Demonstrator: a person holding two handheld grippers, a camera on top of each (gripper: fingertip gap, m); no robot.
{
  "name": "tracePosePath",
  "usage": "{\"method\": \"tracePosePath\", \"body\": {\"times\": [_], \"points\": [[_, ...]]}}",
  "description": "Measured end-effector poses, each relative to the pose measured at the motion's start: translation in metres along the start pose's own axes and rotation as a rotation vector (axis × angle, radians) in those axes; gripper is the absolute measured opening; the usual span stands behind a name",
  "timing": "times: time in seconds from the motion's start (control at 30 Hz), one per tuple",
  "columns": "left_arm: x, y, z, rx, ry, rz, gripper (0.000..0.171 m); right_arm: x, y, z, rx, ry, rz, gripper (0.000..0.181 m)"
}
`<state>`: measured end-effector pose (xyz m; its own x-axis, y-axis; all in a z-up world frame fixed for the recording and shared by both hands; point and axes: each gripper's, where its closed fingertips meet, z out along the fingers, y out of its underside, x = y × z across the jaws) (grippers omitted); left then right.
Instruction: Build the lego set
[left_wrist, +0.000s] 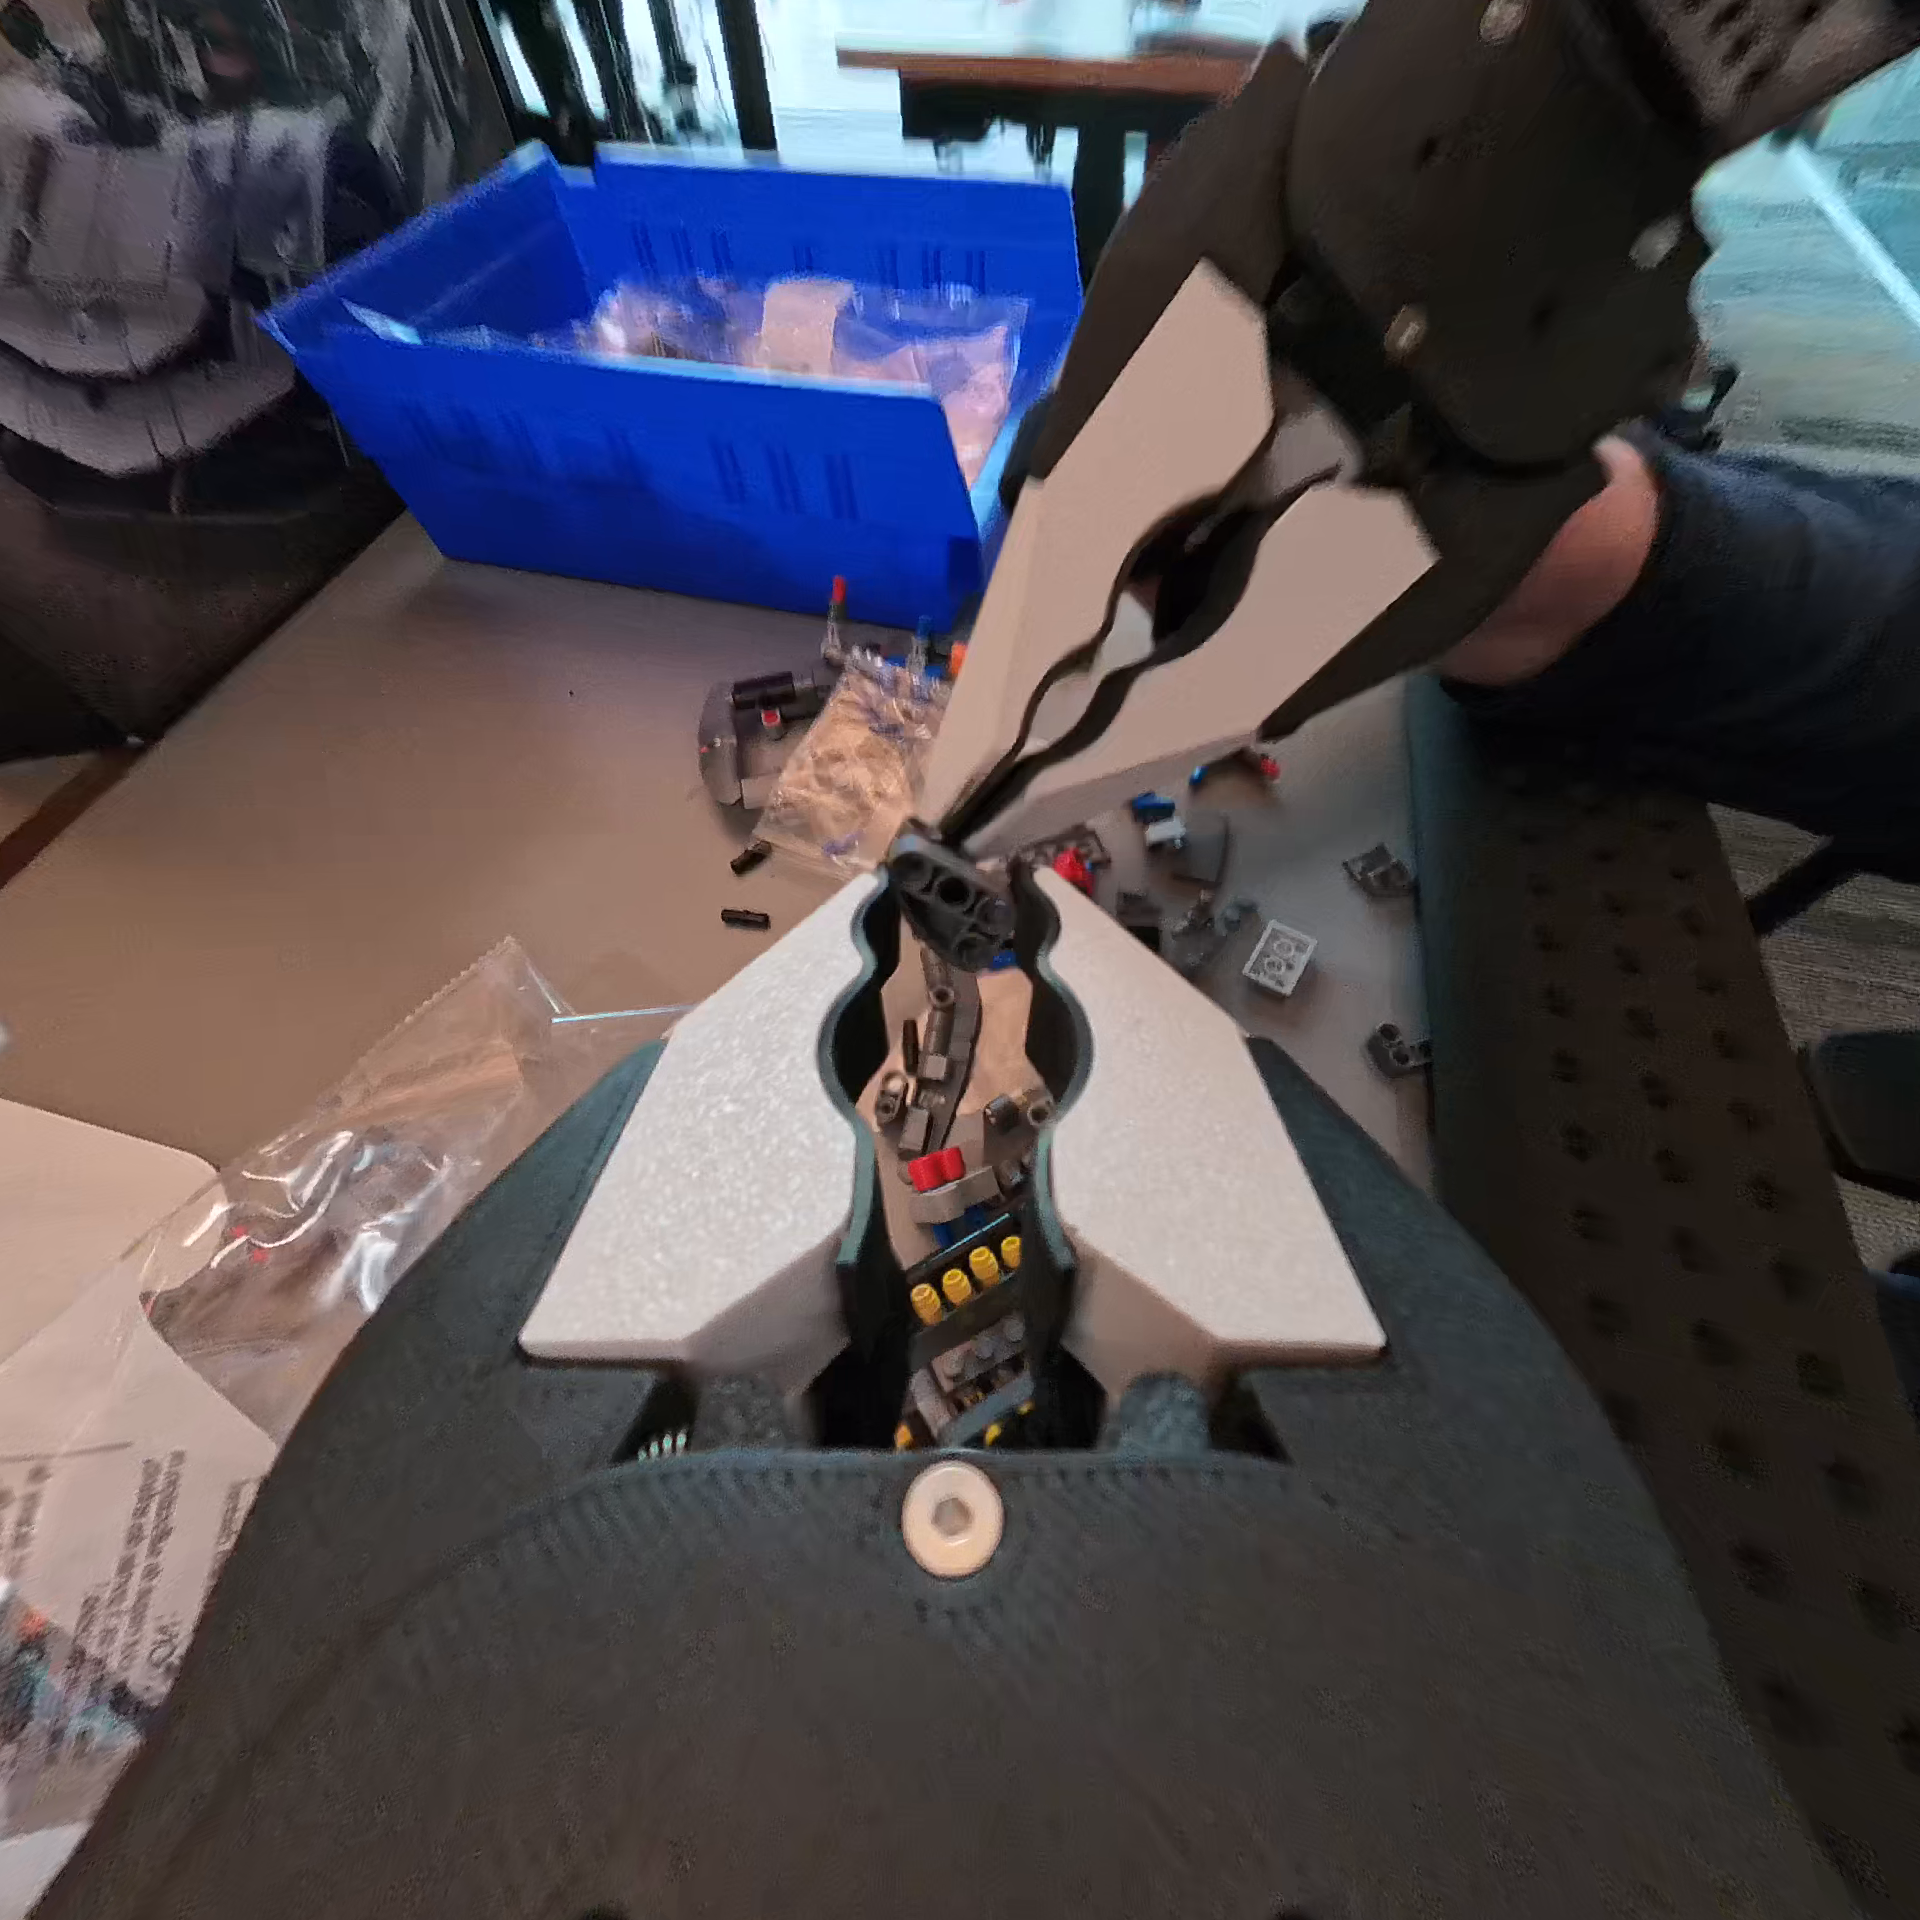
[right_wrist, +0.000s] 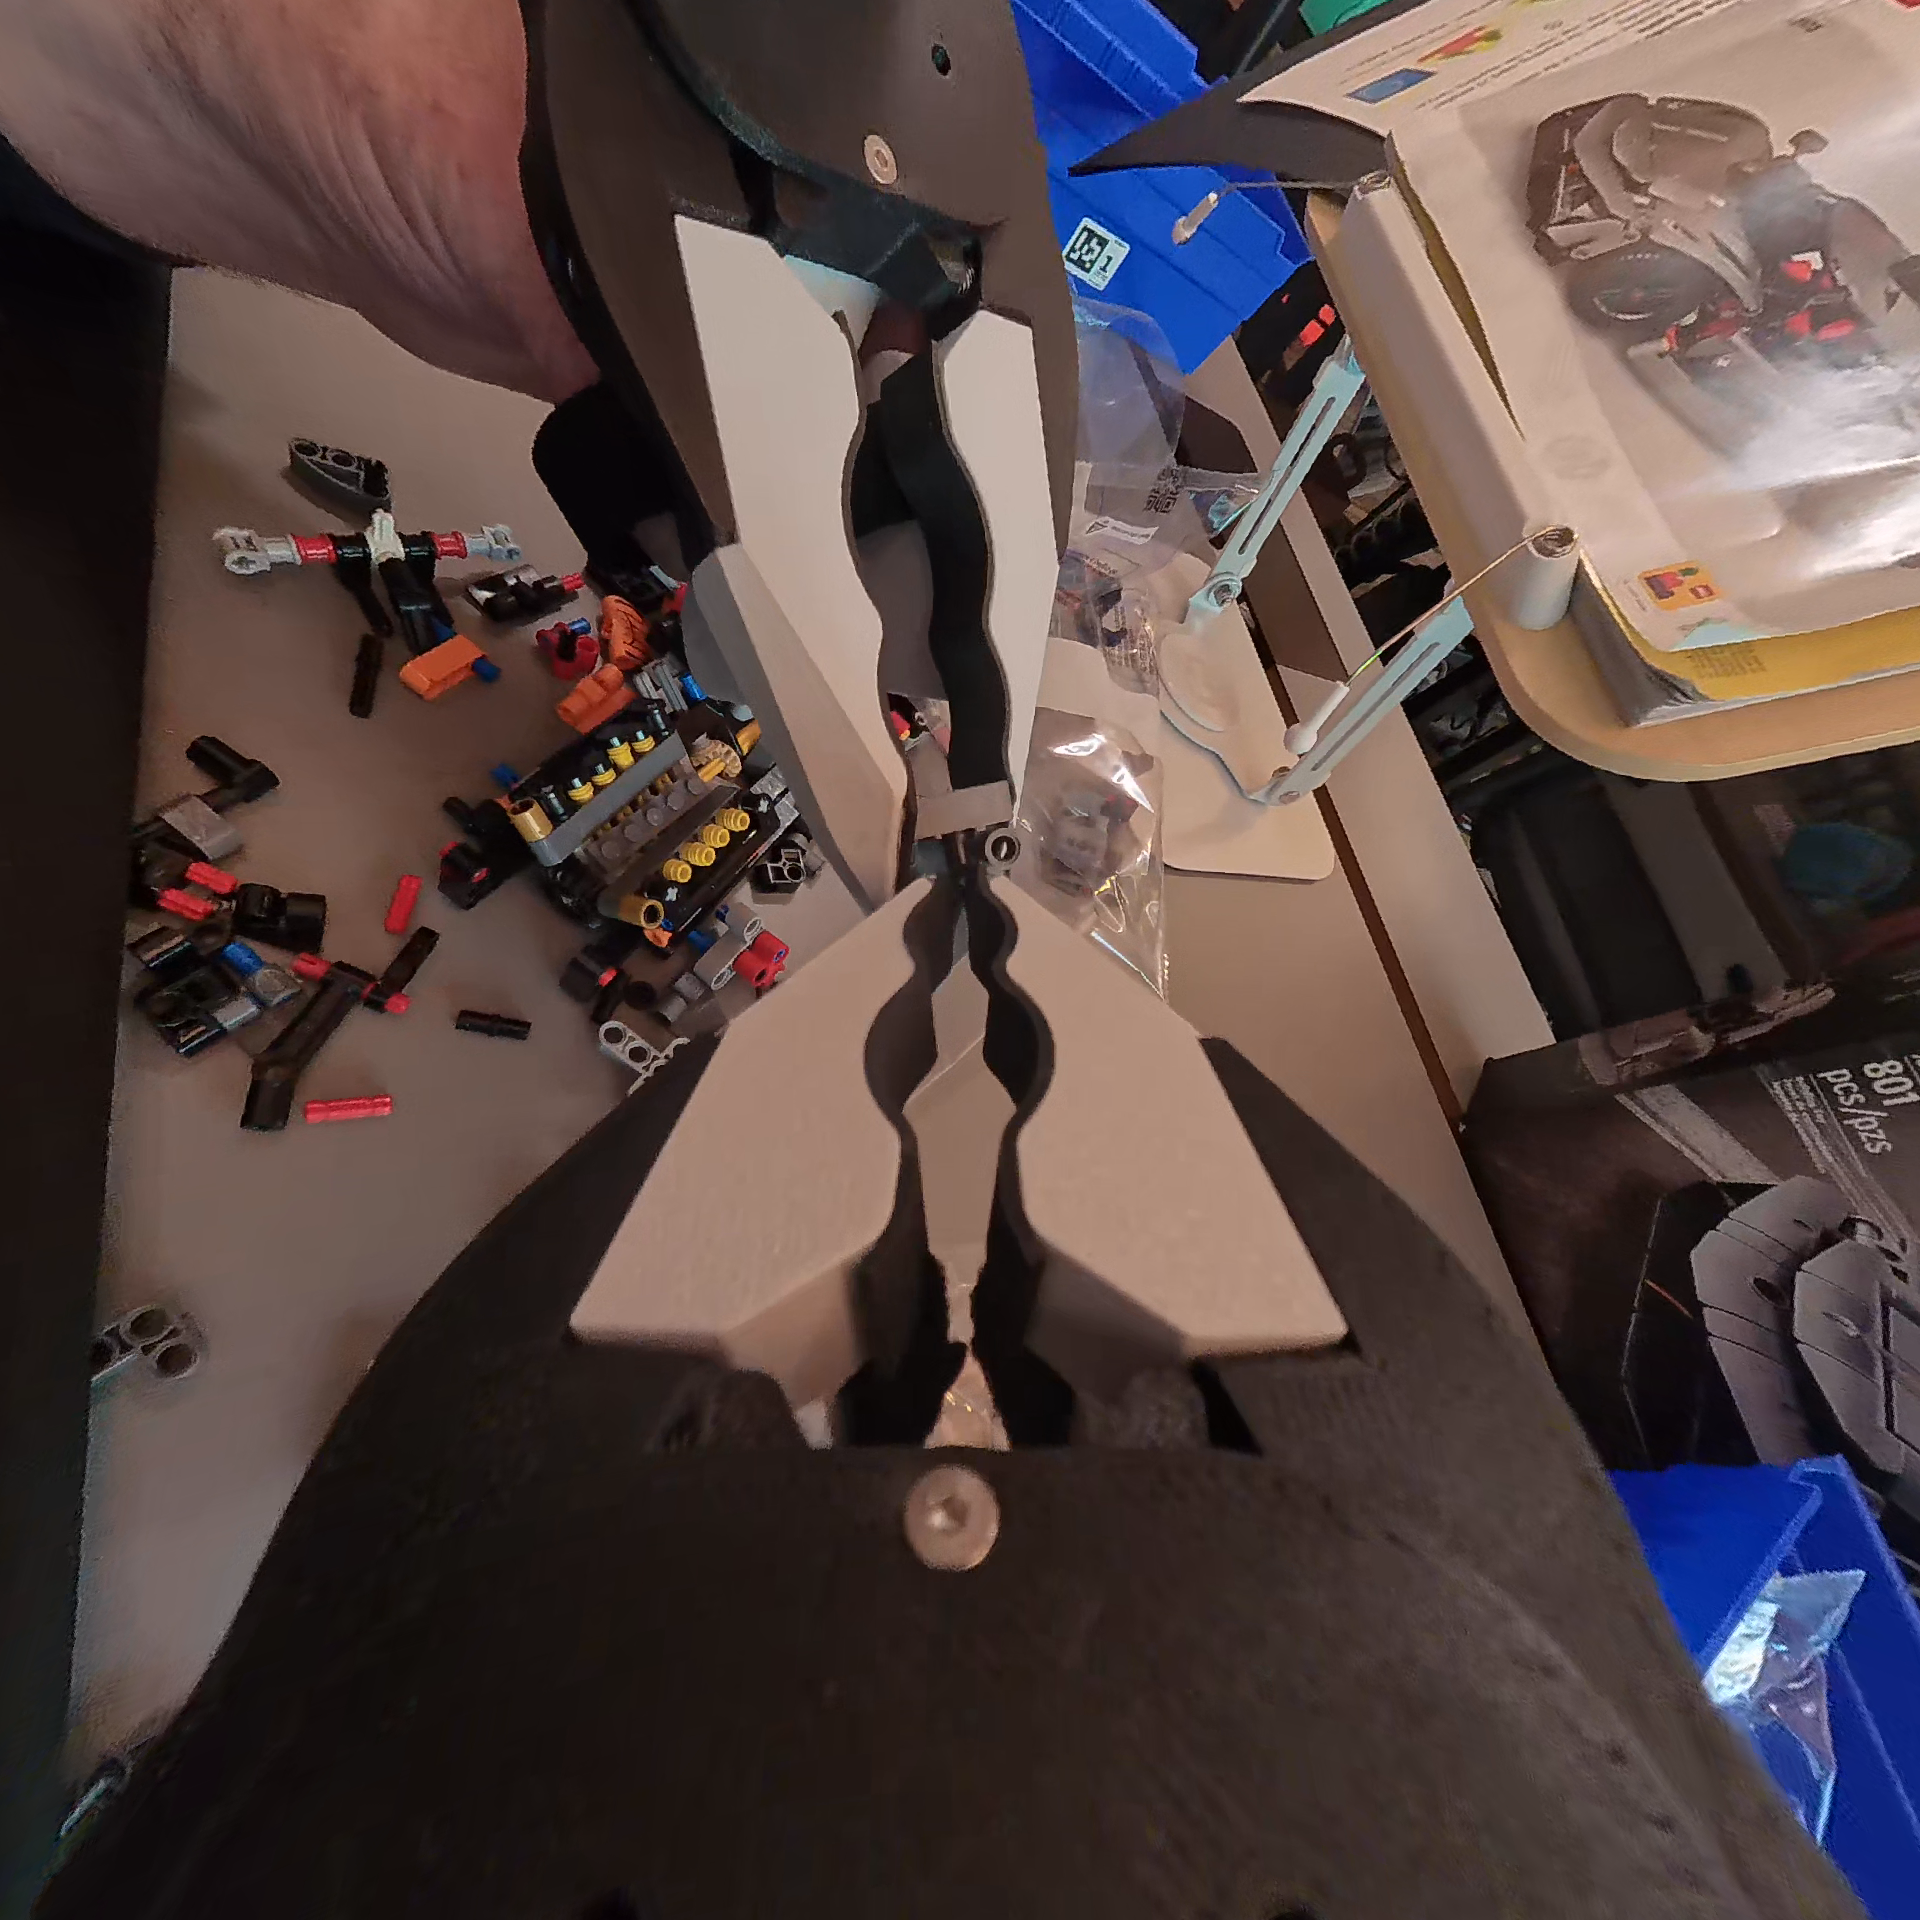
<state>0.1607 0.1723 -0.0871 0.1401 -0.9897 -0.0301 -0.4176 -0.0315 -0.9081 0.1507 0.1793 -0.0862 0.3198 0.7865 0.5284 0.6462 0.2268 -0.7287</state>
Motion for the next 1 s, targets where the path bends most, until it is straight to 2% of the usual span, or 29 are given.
{"method": "tracePosePath", "body": {"times": [0.1, 0.17, 0.37, 0.47, 0.67, 0.8, 1.0], "points": [[-0.007, -0.015, -0.016, 0.086, -0.01, -0.023, 0.019, 0.001, 0.013, 0.001, -0.062, -0.003, -0.008, 0.0], [-0.01, -0.008, -0.018, 0.062, -0.017, -0.019, 0.019, -0.002, -0.004, -0.004, 0.034, -0.037, 0.04, 0.0], [-0.001, -0.005, -0.007, 0.053, 0.061, -0.08, 0.019, 0.014, -0.01, -0.01, 0.111, 0.05, 0.057, 0.002], [-0.003, -0.004, -0.005, 0.066, 0.076, -0.127, 0.019, 0.008, -0.011, -0.006, 0.079, 0.068, -0.03, 0.008], [-0.001, -0.007, -0.003, 0.096, 0.124, -0.193, 0.019, 0.012, -0.009, -0.003, 0.032, 0.137, -0.081, 0.005], [0.005, -0.006, -0.002, 0.094, 0.185, -0.23, 0.019, 0.013, -0.008, -0.003, 0.021, 0.147, -0.094, 0.01], [0.021, -0.008, -0.013, 0.107, 0.393, -0.319, 0.019, 0.0, -0.018, -0.01, 0.093, 0.074, -0.143, 0.013]]}}
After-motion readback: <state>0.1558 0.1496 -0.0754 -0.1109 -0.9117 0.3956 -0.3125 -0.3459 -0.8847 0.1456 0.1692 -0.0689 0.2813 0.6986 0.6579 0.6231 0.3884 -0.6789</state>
